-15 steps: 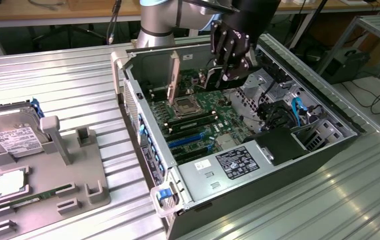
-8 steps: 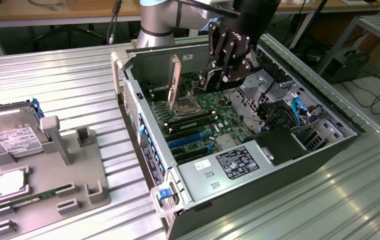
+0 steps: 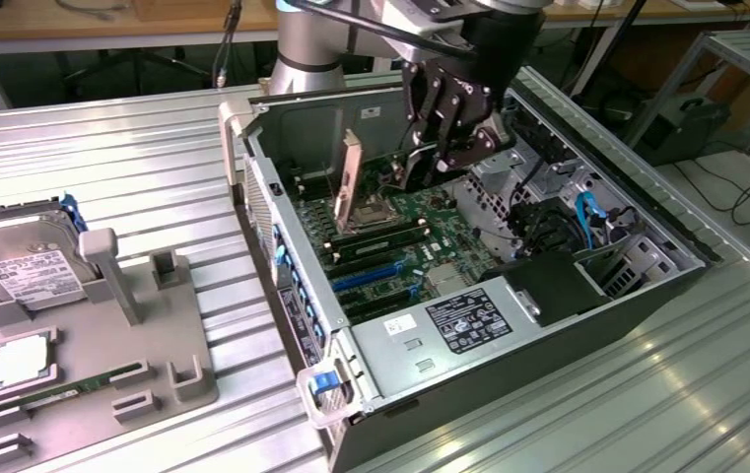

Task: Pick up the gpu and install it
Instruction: 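Insert the gpu into the slot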

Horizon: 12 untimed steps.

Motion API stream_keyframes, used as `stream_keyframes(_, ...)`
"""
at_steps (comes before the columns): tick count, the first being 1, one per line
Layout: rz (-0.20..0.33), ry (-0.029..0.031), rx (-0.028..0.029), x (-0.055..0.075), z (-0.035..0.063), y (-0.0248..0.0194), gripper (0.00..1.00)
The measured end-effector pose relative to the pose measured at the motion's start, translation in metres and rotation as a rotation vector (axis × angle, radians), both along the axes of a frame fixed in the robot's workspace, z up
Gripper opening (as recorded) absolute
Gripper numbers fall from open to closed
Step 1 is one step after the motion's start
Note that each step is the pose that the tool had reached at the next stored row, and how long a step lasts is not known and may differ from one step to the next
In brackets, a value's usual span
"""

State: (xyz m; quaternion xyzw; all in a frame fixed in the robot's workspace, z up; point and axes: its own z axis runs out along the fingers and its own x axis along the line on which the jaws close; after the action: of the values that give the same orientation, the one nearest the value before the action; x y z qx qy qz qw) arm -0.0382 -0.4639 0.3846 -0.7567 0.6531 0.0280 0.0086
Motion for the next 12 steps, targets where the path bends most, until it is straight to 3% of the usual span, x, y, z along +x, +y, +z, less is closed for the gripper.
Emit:
stream_keyframes(8,0.048,0.0024,-0.0033,0.000,-0.0104,0.0018,0.27)
stream_keyframes(12,-0.031,0.0026,-0.0031,0.000,-0.0187,0.0018,0.27)
